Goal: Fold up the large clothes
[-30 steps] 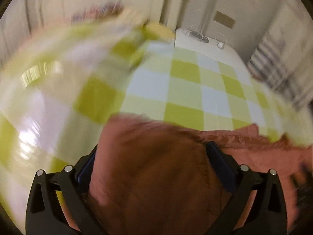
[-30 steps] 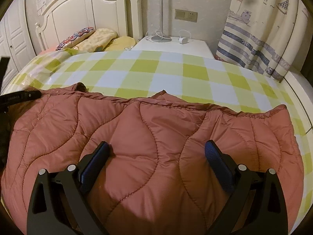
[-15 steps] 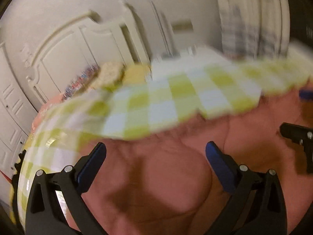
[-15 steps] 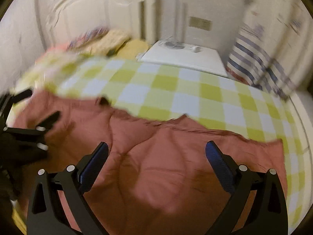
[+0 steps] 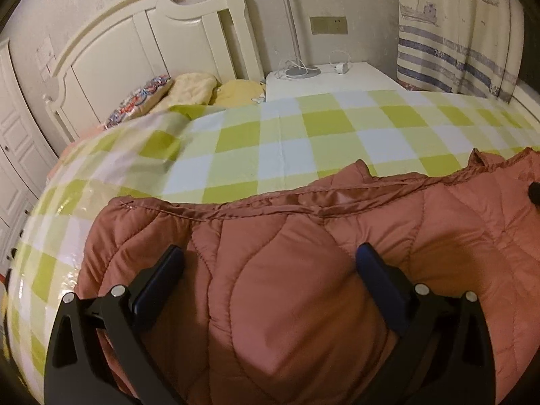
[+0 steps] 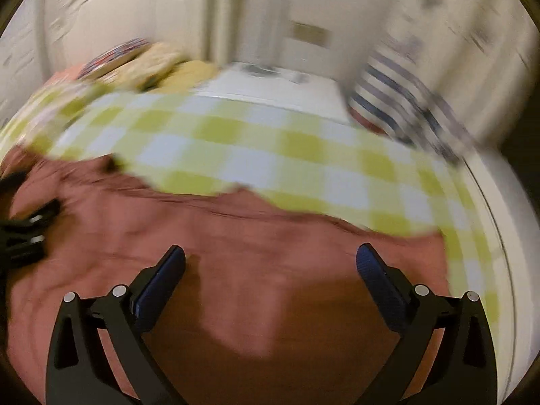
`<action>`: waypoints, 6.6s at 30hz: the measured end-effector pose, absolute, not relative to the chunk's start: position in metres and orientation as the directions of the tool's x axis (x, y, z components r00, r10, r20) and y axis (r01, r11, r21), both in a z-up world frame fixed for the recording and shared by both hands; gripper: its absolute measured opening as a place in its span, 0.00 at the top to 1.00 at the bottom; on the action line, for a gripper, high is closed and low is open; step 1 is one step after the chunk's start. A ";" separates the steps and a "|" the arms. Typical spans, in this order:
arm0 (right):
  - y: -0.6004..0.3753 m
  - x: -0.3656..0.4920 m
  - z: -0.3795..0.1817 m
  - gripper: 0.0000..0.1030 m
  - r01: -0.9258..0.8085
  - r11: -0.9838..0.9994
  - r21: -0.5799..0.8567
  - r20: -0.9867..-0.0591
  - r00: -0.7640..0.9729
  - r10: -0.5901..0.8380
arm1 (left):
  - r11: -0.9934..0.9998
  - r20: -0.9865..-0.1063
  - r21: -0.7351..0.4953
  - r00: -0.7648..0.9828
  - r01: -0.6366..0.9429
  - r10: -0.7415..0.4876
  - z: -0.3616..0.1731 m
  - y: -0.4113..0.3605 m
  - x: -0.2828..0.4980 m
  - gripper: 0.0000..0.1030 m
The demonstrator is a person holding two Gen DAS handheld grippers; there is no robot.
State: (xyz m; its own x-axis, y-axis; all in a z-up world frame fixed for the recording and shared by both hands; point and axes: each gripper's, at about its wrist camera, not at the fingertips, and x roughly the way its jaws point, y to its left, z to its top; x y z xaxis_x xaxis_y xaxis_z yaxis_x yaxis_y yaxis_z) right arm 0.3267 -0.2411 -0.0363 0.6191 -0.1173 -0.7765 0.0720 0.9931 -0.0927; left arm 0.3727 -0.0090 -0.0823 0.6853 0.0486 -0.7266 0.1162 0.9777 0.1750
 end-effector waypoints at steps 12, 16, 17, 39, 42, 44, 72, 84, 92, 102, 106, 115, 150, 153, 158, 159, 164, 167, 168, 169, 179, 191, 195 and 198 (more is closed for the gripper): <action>-0.262 0.290 -0.021 0.05 0.138 0.986 0.091 -0.717 0.696 -0.031 | 0.981 -0.726 0.160 0.686 0.112 0.041 -0.082 -0.009 0.374 0.02; -0.181 0.272 -0.011 0.05 -0.091 0.995 -0.039 -0.689 0.723 0.040 | 0.981 -0.728 0.157 0.684 0.112 0.038 -0.081 -0.010 0.373 0.02; -0.166 0.271 -0.015 0.05 -0.129 0.988 -0.080 -0.695 0.718 0.038 | 0.981 -0.726 0.160 0.686 0.111 0.041 -0.081 -0.010 0.373 0.02; -0.266 0.258 -0.054 0.04 0.123 0.988 0.090 -0.755 0.655 -0.013 | 0.985 -0.738 0.140 0.674 0.100 0.036 -0.085 -0.008 0.377 0.02; -0.268 0.257 -0.055 0.04 0.121 0.987 0.108 -0.751 0.660 0.001 | 0.985 -0.738 0.143 0.673 0.097 0.041 -0.085 -0.009 0.377 0.02; -0.266 0.258 -0.056 0.04 0.121 0.986 0.112 -0.749 0.662 0.005 | 0.985 -0.743 0.142 0.668 0.099 0.041 -0.086 -0.008 0.378 0.02; -0.266 0.262 -0.058 0.04 0.119 0.987 0.107 -0.752 0.659 0.002 | 0.984 -0.783 -0.176 0.606 0.007 -0.144 -0.081 0.079 0.351 0.02; -0.217 0.228 -0.005 0.05 0.023 0.994 0.108 -0.644 0.764 0.052 | 0.993 -0.769 -0.115 0.631 0.018 -0.100 -0.085 0.068 0.351 0.02; -0.119 0.234 -0.062 0.04 -0.203 0.978 -0.038 -0.698 0.706 0.120 | 0.993 -0.765 -0.121 0.635 0.013 -0.102 -0.085 0.068 0.349 0.02; -0.250 0.222 -0.047 0.05 0.090 0.996 0.025 -0.738 0.673 -0.042 | 0.993 -0.771 -0.113 0.629 0.016 -0.098 -0.085 0.068 0.350 0.02; -0.281 0.218 -0.060 0.05 0.069 0.981 0.183 -0.721 0.688 0.086 | 0.995 -0.773 -0.101 0.628 0.019 -0.090 -0.086 0.068 0.349 0.02; -0.277 0.221 -0.063 0.04 0.039 0.989 0.140 -0.728 0.681 0.076 | 0.995 -0.778 -0.097 0.622 0.009 -0.081 -0.086 0.067 0.348 0.02; -0.176 0.141 -0.036 0.05 -0.121 0.993 0.014 -0.679 0.727 0.098 | 0.994 -0.700 -0.014 0.709 0.112 -0.090 -0.078 0.001 0.216 0.02; -0.200 0.143 -0.042 0.05 -0.058 0.997 0.043 -0.695 0.716 0.071 | 0.997 -0.689 -0.056 0.721 0.052 -0.076 -0.081 0.026 0.216 0.02; -0.228 0.143 -0.059 0.05 -0.037 0.992 0.121 -0.687 0.719 0.111 | 0.998 -0.681 -0.026 0.730 0.049 -0.053 -0.088 0.033 0.218 0.02; -0.226 0.143 -0.058 0.05 -0.035 0.993 0.109 -0.689 0.718 0.101 | 0.999 -0.682 -0.014 0.730 0.045 -0.043 -0.088 0.031 0.219 0.02; -0.218 0.139 -0.044 0.05 0.021 0.994 0.104 -0.701 0.711 0.058 | 0.999 -0.690 -0.015 0.723 0.048 -0.046 -0.090 0.031 0.221 0.02; -0.205 0.134 -0.032 0.05 -0.009 0.995 0.094 -0.659 0.749 0.069 | 0.999 -0.689 -0.004 0.724 0.047 -0.037 -0.091 0.031 0.221 0.02; -0.201 0.134 -0.031 0.05 -0.025 0.996 0.083 -0.654 0.753 0.073 | 0.999 -0.689 -0.005 0.724 0.047 -0.038 -0.091 0.030 0.221 0.02; -0.196 0.136 -0.034 0.05 -0.038 0.997 0.063 -0.665 0.744 0.071 | 0.999 -0.689 -0.008 0.724 0.048 -0.040 -0.091 0.030 0.221 0.02; -0.203 0.141 -0.024 0.05 -0.018 0.995 0.093 -0.656 0.751 0.075 | 0.999 -0.688 -0.015 0.724 0.051 -0.048 -0.091 0.031 0.221 0.02; -0.256 0.127 -0.017 0.05 0.007 0.954 0.301 -0.641 0.742 0.197 | 0.998 -0.690 -0.015 0.722 0.054 -0.050 -0.092 0.029 0.221 0.02; -0.273 0.096 -0.001 0.05 0.020 0.963 0.268 -0.614 0.774 0.155 | 0.998 -0.689 -0.018 0.723 0.056 -0.053 -0.092 0.027 0.220 0.02; -0.294 0.093 -0.011 0.05 0.116 0.953 0.279 -0.647 0.756 0.098 | 0.998 -0.694 -0.013 0.719 0.056 -0.049 -0.092 0.027 0.220 0.02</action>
State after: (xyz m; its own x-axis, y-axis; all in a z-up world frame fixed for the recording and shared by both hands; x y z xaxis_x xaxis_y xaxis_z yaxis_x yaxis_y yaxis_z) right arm 0.0928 -0.2941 -0.0112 0.7563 0.0976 -0.6469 0.1158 0.9532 0.2792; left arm 0.2202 0.0269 -0.0915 0.7185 -0.0492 -0.6938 0.0556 0.9984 -0.0131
